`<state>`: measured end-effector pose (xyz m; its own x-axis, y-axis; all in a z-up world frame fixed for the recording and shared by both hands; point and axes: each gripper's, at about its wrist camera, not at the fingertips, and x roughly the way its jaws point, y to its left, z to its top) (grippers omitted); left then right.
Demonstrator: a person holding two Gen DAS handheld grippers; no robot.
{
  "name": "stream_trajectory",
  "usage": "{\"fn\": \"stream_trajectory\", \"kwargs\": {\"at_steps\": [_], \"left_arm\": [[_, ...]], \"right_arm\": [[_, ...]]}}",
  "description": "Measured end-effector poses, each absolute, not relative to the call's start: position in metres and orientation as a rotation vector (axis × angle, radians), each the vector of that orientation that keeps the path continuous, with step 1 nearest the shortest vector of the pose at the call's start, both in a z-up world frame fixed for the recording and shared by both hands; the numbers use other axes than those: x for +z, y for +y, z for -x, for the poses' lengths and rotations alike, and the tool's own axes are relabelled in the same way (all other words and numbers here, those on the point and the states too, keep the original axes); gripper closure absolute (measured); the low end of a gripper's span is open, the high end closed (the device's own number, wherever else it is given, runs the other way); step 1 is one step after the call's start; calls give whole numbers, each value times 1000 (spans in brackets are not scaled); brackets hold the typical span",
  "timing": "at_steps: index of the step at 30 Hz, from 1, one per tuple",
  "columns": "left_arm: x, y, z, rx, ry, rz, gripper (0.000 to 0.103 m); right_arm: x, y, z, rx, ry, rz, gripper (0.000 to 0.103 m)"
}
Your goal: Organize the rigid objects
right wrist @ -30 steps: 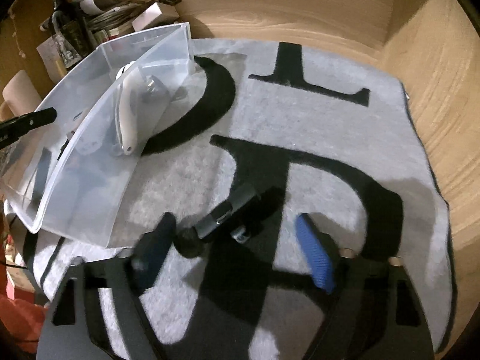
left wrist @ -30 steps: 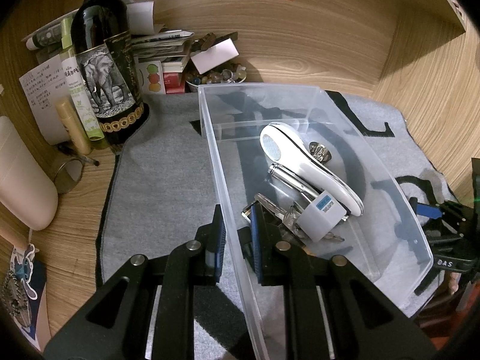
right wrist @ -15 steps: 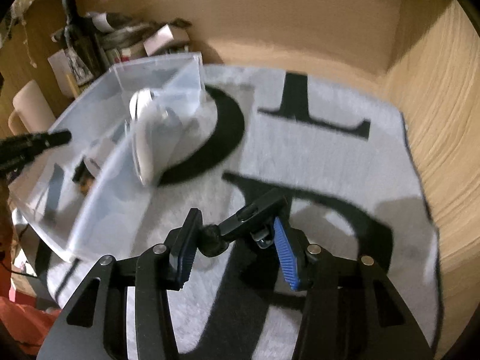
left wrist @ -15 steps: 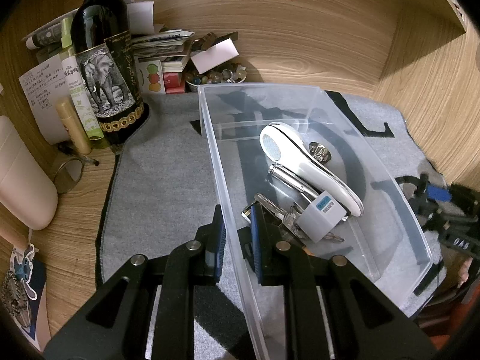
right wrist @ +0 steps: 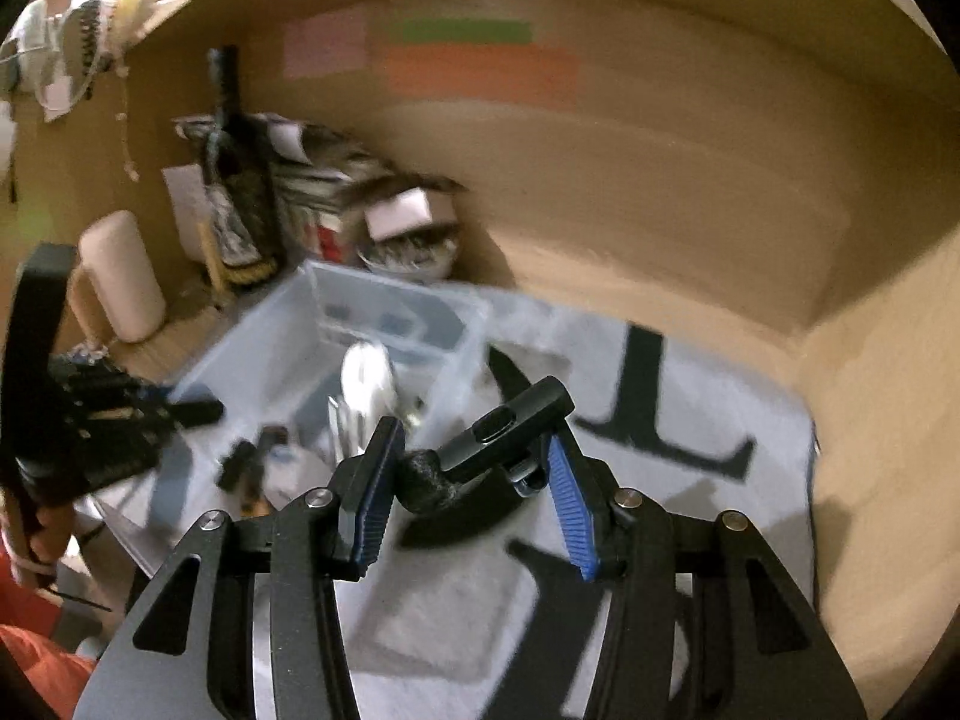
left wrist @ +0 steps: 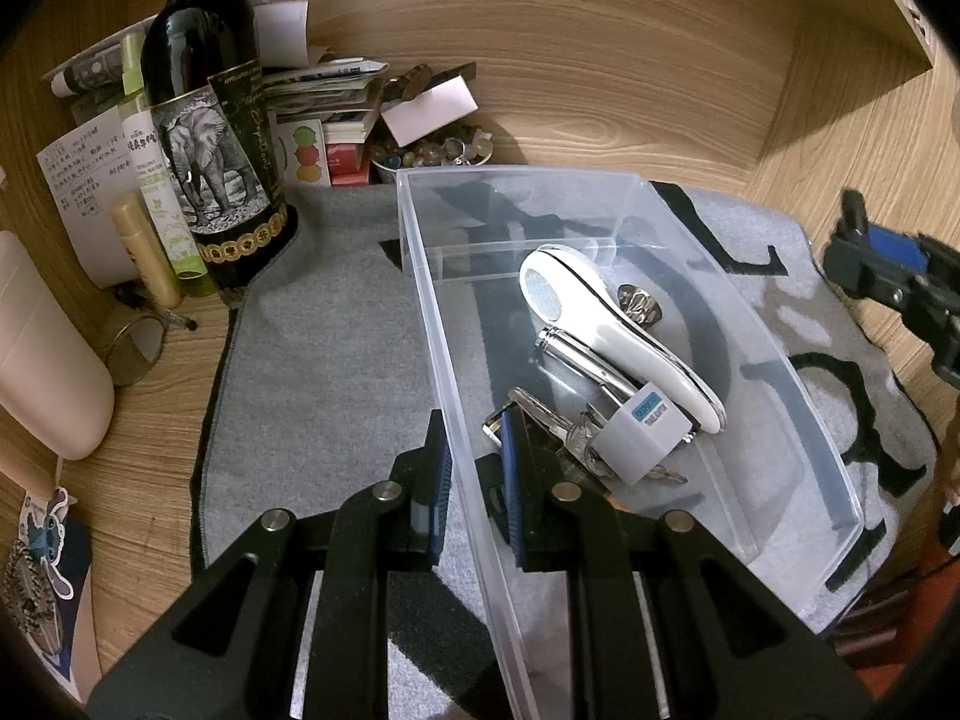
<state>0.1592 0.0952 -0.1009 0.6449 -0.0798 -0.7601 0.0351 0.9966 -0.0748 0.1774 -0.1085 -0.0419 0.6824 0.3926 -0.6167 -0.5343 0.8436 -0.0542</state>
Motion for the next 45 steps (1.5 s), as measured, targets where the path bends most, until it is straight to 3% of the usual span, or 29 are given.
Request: {"fn": "stream_trajectory", "kwargs": {"at_steps": [19,21,23,27,30,33,36,37,42,45], "left_arm": [[-101,98,-158,-79,867,77,88],[-100,99,-158,-84,868,82,88],[-100,100,-159,-89,872,84,88],[-95,99,-157,-83,853,61,88],[-85,98,-151,-68,821,36,87],[-72,96,-144,-55,776,28,65],[-55,85,-131,-53,707,-10,56],[-49,79,-125,-57,678,-24,50],[-27,57,-102,-63,550,-49,26],[-16,47,-87,-62,479,-25,10]], "right_arm": [[-77,-19,-205,698,765,383,58],[-77,-20,-206,697,779,371,55],[-76,-23,-204,698,774,358,46],[-68,-31,-196,696,740,353,44],[-61,-44,-189,676,710,333,31],[-53,-59,-183,657,678,302,30],[-46,-76,-177,628,645,266,22],[-43,-80,-175,618,635,254,17],[-29,-106,-154,584,569,206,13],[-21,-121,-138,546,511,186,1]]}}
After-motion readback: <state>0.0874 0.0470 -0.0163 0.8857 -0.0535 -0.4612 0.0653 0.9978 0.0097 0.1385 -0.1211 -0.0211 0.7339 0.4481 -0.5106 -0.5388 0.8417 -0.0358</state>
